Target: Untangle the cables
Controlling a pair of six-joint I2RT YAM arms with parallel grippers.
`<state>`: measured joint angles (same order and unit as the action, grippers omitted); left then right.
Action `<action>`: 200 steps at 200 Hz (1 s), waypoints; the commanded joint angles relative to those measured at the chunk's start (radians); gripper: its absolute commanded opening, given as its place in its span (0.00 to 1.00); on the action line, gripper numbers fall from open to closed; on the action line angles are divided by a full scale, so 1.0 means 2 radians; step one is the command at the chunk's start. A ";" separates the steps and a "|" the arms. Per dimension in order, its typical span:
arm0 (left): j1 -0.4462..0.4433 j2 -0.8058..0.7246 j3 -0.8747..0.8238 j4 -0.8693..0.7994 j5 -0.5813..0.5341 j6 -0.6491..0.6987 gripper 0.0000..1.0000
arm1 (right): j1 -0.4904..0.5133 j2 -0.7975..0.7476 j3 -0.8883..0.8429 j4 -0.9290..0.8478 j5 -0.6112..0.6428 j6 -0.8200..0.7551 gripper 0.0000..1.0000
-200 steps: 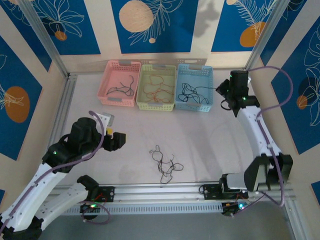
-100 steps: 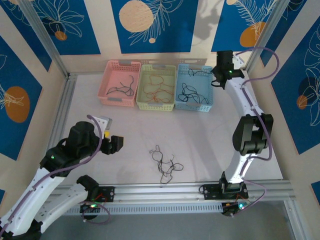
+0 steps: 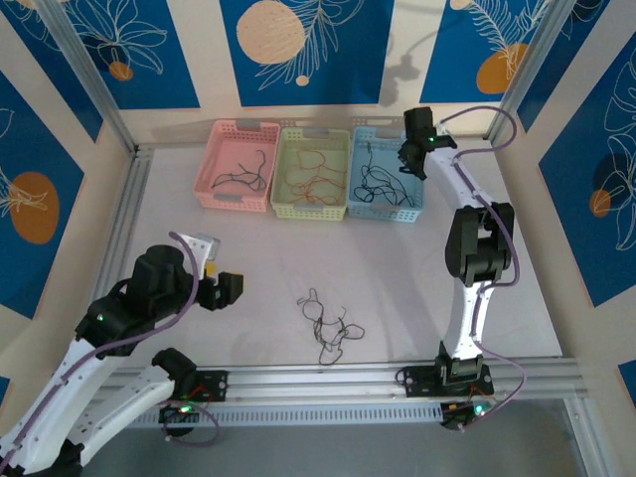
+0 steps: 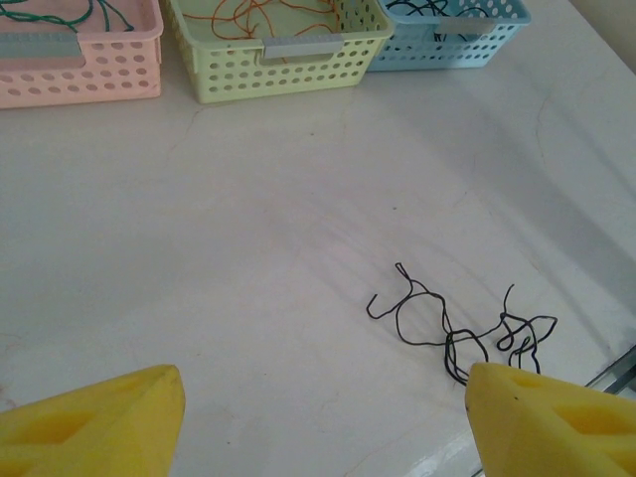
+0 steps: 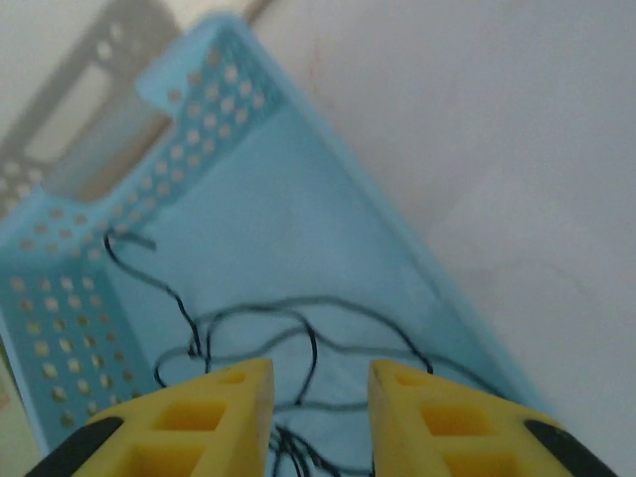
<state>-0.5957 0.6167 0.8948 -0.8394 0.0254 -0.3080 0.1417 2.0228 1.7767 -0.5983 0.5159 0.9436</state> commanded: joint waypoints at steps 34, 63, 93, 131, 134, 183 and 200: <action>0.003 0.010 -0.010 0.006 0.018 -0.025 0.75 | -0.012 -0.132 -0.146 0.075 -0.160 -0.041 0.31; 0.003 0.021 -0.032 0.038 0.047 -0.058 0.75 | 0.013 -0.208 -0.198 0.039 -0.221 -0.110 0.34; 0.001 0.051 -0.088 0.125 0.103 -0.111 0.73 | 0.065 -0.292 -0.300 0.014 -0.287 -0.155 0.38; -0.008 0.099 -0.140 0.214 0.128 -0.151 0.69 | 0.142 -0.341 -0.412 -0.033 -0.361 -0.183 0.41; -0.009 0.101 -0.141 0.215 0.127 -0.151 0.69 | 0.150 -0.342 -0.419 -0.037 -0.359 -0.183 0.41; -0.009 0.116 -0.145 0.204 0.109 -0.138 0.69 | 0.259 -0.342 -0.500 0.001 -0.365 -0.167 0.44; -0.010 0.123 -0.141 0.201 0.114 -0.134 0.69 | 0.292 -0.325 -0.492 0.006 -0.346 -0.157 0.46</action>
<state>-0.6029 0.8486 0.6060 -0.4519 0.2363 -0.5777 0.6571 1.3529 0.7780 -0.6338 -0.1623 0.6132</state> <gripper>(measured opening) 0.690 0.446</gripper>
